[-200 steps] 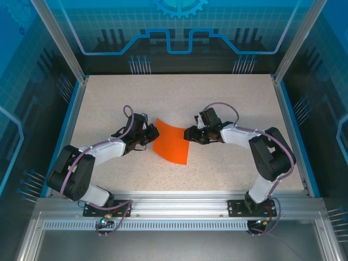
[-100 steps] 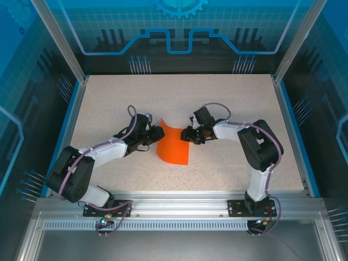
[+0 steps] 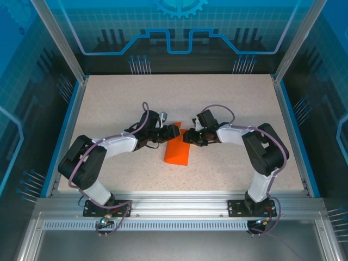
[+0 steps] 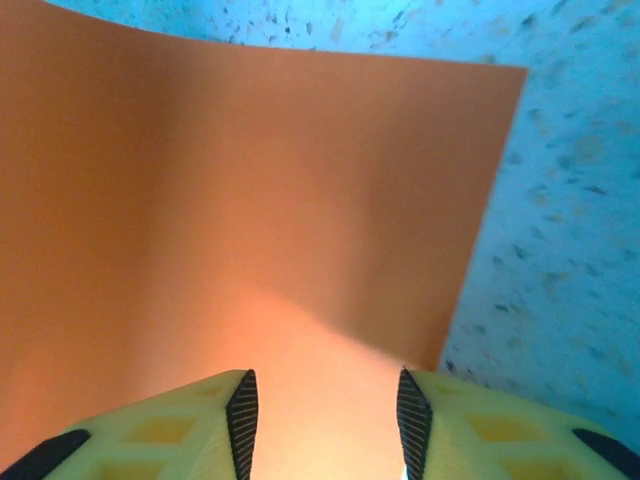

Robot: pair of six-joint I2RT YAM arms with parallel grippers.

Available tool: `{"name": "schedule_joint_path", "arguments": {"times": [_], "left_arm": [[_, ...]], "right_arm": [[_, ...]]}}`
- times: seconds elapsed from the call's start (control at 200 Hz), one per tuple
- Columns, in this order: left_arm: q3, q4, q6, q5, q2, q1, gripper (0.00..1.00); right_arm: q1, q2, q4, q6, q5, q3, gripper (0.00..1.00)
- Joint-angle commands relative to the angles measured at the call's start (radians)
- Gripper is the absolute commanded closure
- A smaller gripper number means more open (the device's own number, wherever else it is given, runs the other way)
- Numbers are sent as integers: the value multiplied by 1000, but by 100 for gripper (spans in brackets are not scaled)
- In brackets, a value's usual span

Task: Fold a paper plane with a square sheet of paper (fold left side to right side)
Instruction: First fold in half a square sheet of paper at the center of the table.

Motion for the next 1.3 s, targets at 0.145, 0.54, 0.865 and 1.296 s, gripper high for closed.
{"name": "schedule_joint_path", "arguments": {"times": [0.145,0.54,0.865,1.296], "left_arm": [[32,-3,-10,-1,31,-7,72],[39,-30,-9,-23,46,-10,95],[42,-32,-10,-21,48,-12,96],[60,-270,113,-208,-76,-10,45]], "right_arm": [[-43,-179,85,3,-17,-96,50],[7,-81,277,145,-195,-79,51],[14,-40,260,152,-211,-66,80],[18,-9,7,66,-65,3,100]]}}
